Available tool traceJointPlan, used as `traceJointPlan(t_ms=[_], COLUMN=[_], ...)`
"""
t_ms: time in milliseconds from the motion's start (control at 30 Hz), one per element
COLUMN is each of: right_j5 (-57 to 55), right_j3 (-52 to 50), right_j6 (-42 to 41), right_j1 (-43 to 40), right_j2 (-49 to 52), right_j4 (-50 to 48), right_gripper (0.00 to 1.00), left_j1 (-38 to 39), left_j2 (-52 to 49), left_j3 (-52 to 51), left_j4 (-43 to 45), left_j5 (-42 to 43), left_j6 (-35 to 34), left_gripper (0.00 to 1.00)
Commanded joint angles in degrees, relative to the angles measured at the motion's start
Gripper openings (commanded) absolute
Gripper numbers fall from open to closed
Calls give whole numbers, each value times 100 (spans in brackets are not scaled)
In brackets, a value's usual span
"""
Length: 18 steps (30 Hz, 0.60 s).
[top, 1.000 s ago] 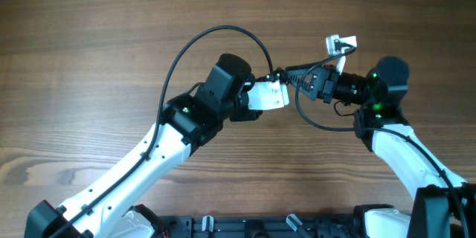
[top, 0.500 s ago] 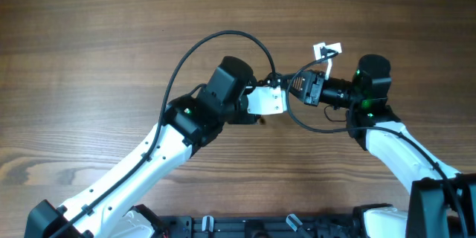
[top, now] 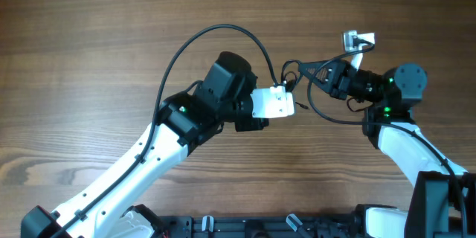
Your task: Untangle cables
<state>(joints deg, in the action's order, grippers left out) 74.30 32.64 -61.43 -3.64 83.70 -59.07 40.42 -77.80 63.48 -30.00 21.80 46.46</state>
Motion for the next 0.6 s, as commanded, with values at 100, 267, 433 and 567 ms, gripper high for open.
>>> traceJointPlan(t_ms=[100,267,433,567], right_j5=[-2218,-1502,-503,-468], right_j3=[149,149,149,142], right_j6=[-269,791,1661,2577], right_j1=[-774,-859,-859,-859], right_j2=[-28,-28,-28,-28], right_j4=[-107,1255,3176,3880], right_gripper=[4,42,82,100], left_j1=[109,107,55,-599], left_j2=[-87,-85,-85,-85], left_j3=[-249,-249,-249,-249], left_j4=[-1047,-975,-498,-116], left_j5=[1993,1617,669,1722], left_j6=[-302,-343,-348,-1602], left_gripper=[4,4,4,4])
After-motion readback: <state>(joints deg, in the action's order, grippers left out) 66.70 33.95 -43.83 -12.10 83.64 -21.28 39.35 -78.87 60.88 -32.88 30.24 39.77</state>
